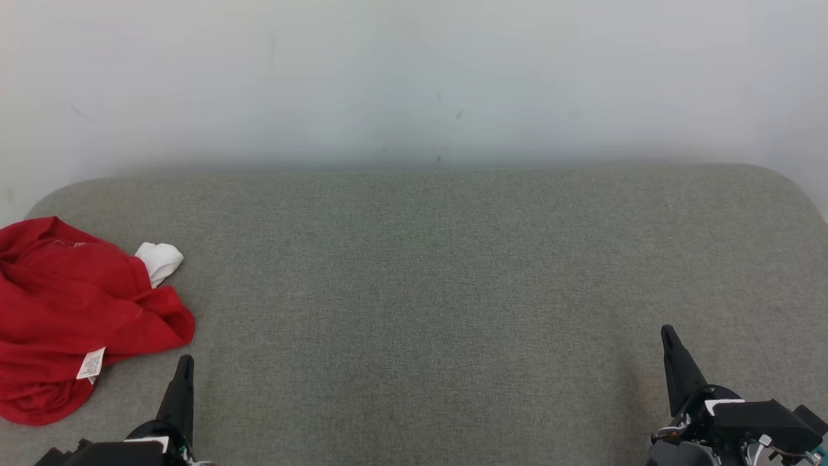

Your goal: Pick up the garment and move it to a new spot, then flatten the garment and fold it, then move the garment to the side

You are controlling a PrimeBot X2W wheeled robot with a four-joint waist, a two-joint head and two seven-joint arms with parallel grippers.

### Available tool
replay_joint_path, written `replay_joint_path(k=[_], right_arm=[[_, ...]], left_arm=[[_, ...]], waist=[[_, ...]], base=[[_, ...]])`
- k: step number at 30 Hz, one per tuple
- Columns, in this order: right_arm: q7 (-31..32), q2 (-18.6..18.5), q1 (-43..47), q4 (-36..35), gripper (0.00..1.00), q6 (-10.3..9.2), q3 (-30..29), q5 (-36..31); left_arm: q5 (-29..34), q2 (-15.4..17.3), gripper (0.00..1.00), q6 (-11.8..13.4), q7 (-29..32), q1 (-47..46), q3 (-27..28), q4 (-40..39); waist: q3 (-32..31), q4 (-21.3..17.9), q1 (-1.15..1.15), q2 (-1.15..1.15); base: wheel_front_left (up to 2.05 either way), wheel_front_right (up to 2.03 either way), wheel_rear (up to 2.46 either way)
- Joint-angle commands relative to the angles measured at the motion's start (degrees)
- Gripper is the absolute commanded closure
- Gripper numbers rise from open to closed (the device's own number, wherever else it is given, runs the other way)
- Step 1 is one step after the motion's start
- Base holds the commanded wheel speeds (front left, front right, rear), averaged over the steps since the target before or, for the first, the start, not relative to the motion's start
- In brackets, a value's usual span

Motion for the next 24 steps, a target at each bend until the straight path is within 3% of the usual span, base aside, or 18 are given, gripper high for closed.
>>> replay_joint_path(k=[1, 8, 9, 19, 20, 24], right_arm=[[-0.04, 0.07, -0.46, -0.09, 1.00, 0.36, 0.07, -0.42], [-0.04, 0.07, -0.46, -0.09, 1.00, 0.36, 0.07, -0.42], [0.00, 0.00, 0.00, 0.00, 0.00, 0.00, 0.00, 0.00], [-1.39, 0.19, 2.46, 1.75, 0.00, -0.29, 1.32, -0.32], [-4.11, 0.15, 3.51, 0.88, 0.00, -0.24, 3.06, -4.11], [-5.34, 0.13, 3.85, 0.81, 0.00, -0.22, 3.73, -7.85]], left_arm=[[0.33, -0.09, 1.00, -0.03, -0.10, -0.61, -0.08, -0.08], [0.33, -0.09, 1.00, -0.03, -0.10, -0.61, -0.08, -0.08], [0.00, 0.00, 0.00, 0.00, 0.00, 0.00, 0.00, 0.00], [1.00, -0.53, 0.00, 0.02, -1.48, 2.28, -1.24, 2.19], [9.21, -0.44, 0.00, 0.46, -4.30, 3.10, -2.97, 1.43], [15.83, -0.40, 0.00, 0.97, -5.61, 3.43, -4.25, 0.74]], waist=[[0.00, 0.00, 0.00, 0.00], [0.00, 0.00, 0.00, 0.00], [0.00, 0.00, 0.00, 0.00], [-0.37, -0.03, 0.00, 0.00], [-1.12, 0.02, 0.00, 0.00], [-1.50, 0.07, 0.00, 0.00]], base=[[0.00, 0.00, 0.00], [0.00, 0.00, 0.00], [0.00, 0.00, 0.00], [0.00, 0.00, 0.00], [0.00, 0.00, 0.00], [0.00, 0.00, 0.00]])
